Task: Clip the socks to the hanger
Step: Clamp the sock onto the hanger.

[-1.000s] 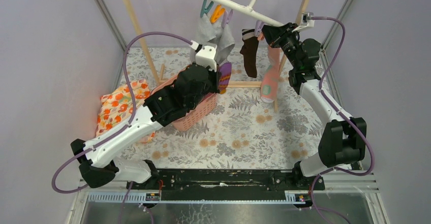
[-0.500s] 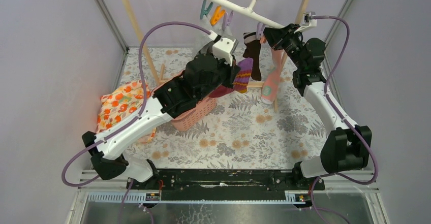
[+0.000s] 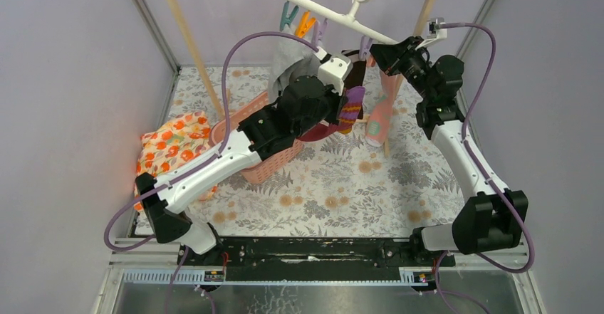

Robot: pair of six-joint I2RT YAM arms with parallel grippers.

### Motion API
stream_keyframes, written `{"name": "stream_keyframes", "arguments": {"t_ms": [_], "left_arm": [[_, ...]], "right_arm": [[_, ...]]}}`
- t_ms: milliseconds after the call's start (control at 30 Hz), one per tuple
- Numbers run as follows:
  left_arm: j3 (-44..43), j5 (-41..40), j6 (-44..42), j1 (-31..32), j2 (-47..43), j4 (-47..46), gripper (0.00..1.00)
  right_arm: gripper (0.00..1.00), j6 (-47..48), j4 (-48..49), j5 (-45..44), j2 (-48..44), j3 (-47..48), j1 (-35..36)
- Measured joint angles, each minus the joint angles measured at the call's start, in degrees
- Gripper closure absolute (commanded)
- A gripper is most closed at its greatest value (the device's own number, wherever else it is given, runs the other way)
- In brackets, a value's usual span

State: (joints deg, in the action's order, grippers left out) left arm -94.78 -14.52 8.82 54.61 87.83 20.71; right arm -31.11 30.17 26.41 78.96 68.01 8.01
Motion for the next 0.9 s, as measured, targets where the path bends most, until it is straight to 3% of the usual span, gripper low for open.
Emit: {"name": "stream_keyframes", "arguments": {"t_ms": [900], "left_arm": [[-4.9, 6.9, -0.3, -4.7, 7.1, -2.9, 1.00]], "right_arm": [[1.00, -8.3, 2.3, 11.4, -1.5, -0.5, -2.1]]}}
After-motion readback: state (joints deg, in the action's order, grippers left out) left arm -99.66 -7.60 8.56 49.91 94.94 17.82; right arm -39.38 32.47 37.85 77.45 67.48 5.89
